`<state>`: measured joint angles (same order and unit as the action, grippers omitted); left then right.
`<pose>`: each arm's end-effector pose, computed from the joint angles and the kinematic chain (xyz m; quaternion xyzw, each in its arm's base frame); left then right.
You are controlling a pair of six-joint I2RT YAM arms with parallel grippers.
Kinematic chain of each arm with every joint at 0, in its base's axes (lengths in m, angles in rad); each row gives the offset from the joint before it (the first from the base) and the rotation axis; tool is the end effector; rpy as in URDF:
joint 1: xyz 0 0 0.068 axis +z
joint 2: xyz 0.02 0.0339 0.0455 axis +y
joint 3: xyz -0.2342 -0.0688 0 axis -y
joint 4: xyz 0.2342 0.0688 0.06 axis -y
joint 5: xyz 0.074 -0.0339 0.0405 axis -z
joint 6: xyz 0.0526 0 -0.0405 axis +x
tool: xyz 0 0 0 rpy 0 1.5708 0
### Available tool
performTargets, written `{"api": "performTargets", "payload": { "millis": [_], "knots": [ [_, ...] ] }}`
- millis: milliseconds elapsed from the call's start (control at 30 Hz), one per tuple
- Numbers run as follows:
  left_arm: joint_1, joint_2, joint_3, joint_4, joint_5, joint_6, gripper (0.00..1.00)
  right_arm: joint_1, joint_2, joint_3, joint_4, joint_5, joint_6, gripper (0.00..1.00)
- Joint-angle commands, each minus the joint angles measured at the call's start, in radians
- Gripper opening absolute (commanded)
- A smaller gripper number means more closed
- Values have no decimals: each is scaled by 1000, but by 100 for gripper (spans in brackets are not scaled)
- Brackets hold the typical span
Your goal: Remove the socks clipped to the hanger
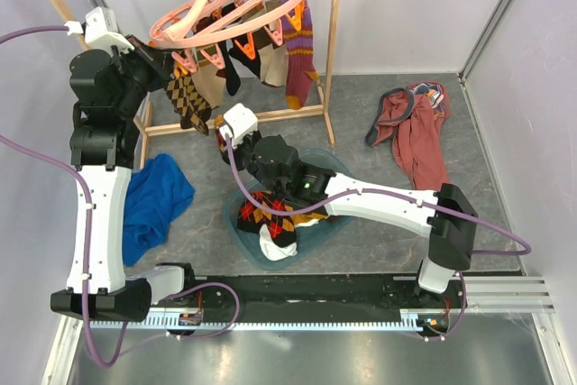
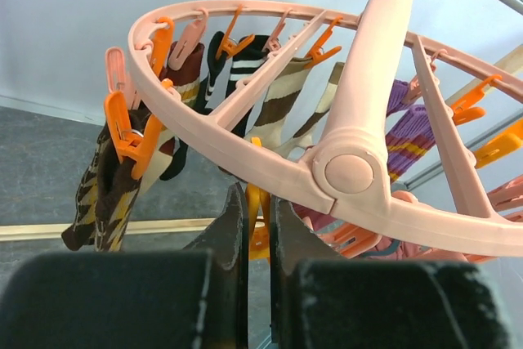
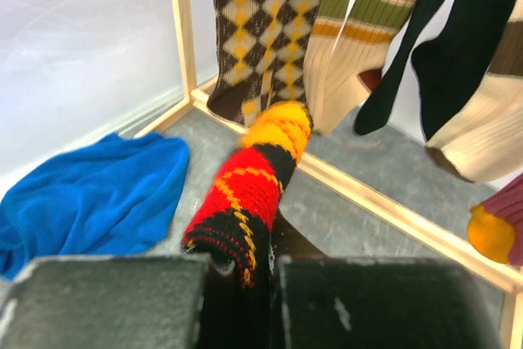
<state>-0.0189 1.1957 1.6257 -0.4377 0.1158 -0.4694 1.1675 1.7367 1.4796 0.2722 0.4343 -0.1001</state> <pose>0.2482 -0.0108 0.4826 -0.1185 0.6998 -0.2098 0.6724 0.1860 0.3796 0.3448 -0.2821 0.6431 0.2238 0.6759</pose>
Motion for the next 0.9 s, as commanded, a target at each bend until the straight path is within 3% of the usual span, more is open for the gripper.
{"api": "performTargets", "payload": {
  "millis": [0, 133, 200, 333, 500, 567, 633, 767, 867],
  "knots": [
    [0, -27, 8, 37, 65, 49, 2, 1, -116, -33, -96, -31, 100, 4],
    [0, -56, -33, 68, 111, 60, 29, 0, -212, -166, -174, -84, 250, 11],
    [0, -70, -55, 97, 137, 61, 37, 1, -273, -241, -166, -101, 308, 15],
    [0, -119, -124, 126, 166, 69, 42, 0, -339, -444, -142, -79, 410, 21],
    [0, -208, -257, 166, 110, 133, 59, 0, -390, -576, -197, 24, 480, 51],
    [0, -264, -346, 206, 43, 167, 62, 0, -410, -590, -228, 59, 510, 63],
    [0, -298, -442, 244, -11, 179, 66, 0, -425, -587, -271, 86, 519, 68],
    [0, -326, -529, 313, -71, 196, 69, 0, -472, -564, -341, 96, 543, 87],
    [0, -289, -524, 318, -105, 210, 69, 0, -503, -550, -376, 106, 563, 89]
  ]
}}
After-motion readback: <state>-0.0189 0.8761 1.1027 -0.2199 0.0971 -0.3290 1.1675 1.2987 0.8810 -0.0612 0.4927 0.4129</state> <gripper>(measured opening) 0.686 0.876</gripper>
